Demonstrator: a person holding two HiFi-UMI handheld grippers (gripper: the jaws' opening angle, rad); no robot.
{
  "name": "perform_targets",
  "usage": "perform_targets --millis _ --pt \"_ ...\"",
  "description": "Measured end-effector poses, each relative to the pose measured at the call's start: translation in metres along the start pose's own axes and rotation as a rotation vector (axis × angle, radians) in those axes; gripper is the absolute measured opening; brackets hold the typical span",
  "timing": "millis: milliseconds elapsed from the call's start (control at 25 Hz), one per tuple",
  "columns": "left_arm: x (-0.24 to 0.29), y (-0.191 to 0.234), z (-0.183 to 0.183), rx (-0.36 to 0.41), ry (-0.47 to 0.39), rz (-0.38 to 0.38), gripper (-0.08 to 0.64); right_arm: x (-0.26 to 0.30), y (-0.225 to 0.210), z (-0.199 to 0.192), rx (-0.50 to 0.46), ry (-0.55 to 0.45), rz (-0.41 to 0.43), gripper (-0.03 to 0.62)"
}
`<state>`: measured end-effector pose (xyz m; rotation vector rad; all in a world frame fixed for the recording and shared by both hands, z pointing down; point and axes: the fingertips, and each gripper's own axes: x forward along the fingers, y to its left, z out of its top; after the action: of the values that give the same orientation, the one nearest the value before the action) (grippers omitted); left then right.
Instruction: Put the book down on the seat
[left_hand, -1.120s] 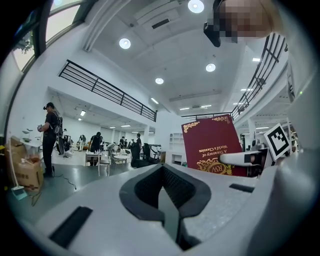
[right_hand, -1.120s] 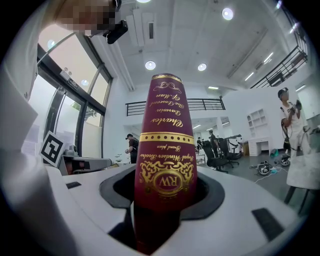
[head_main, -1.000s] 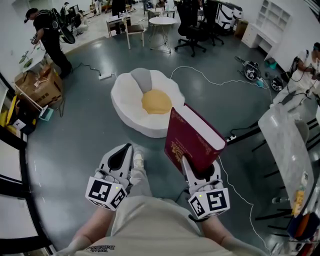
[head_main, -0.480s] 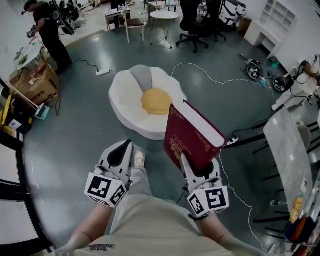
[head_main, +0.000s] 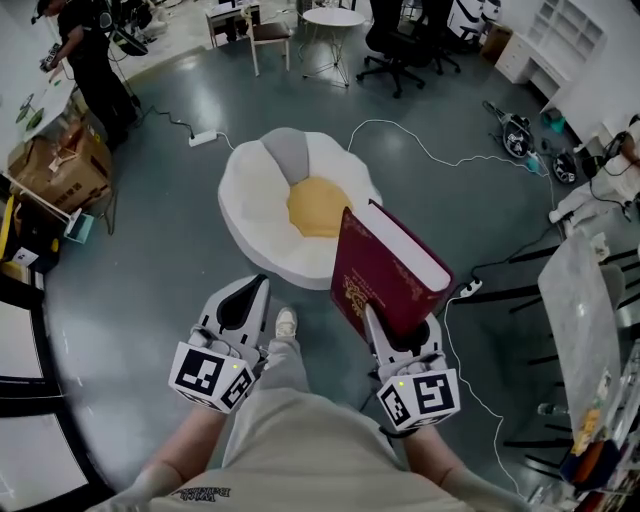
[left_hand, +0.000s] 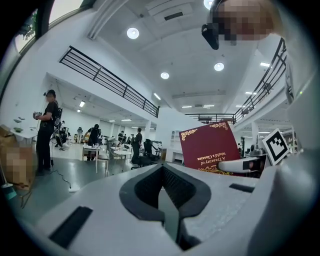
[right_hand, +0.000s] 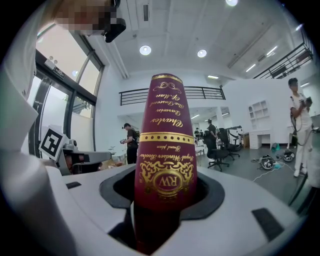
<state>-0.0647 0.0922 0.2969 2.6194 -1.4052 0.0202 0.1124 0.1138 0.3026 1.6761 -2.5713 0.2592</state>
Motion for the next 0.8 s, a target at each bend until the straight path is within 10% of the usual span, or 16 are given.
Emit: perform_targets --millis 800 --pt "0.155 0.167 0.045 -0.025 0.054 -0.077 0.003 0.234 -0.031 0.058 0.002 0.029 -0.062 0.229"
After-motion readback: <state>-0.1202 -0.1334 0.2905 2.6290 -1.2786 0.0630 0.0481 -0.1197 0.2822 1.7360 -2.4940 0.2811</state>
